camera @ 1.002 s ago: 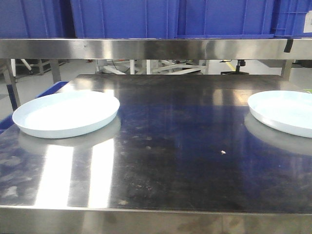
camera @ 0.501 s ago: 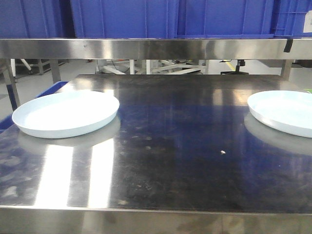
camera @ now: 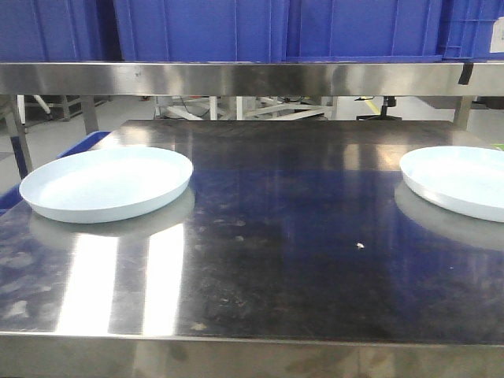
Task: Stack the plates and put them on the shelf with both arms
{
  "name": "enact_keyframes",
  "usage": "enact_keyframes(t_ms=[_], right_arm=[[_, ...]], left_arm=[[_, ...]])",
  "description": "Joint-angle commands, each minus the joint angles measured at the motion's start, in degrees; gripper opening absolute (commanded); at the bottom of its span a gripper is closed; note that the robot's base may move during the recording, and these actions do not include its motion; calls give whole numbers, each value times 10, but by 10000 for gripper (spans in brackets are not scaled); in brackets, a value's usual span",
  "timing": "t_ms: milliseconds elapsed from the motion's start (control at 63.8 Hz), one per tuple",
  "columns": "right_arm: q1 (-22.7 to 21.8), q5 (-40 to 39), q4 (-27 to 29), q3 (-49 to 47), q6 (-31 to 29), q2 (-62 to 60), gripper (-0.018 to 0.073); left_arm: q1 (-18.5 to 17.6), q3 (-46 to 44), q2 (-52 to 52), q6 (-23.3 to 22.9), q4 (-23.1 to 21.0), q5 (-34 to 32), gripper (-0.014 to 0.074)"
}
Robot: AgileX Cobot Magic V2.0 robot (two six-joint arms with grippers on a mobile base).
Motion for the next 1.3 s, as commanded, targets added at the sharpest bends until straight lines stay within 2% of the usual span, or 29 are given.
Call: enact_keyframes(t_ms=[0,94,188,486,579,689,1284], right_arm=[[-3,-50,-2,0,-2,-11,20],[-3,-50,-2,0,-2,-11,20],[-3,-50,-2,0,-2,-11,20],[-3,-50,-2,0,-2,-11,20],[-3,-50,-2,0,-2,-11,20],[-3,-50,-2,0,-2,-11,20],[-3,-50,-2,0,-2,-11,20]], left_arm=[[-7,-87,69,20,0,35,87],[-7,-137,127,29,0,89,87],[-7,-153,149,29,0,112,87],[-7,-155,151,29,-6,73,87],[-7,-155,151,29,-6,82,87],[-7,-155,151,29,-26,73,87],[-7,-155,151,29,-30,70,87]])
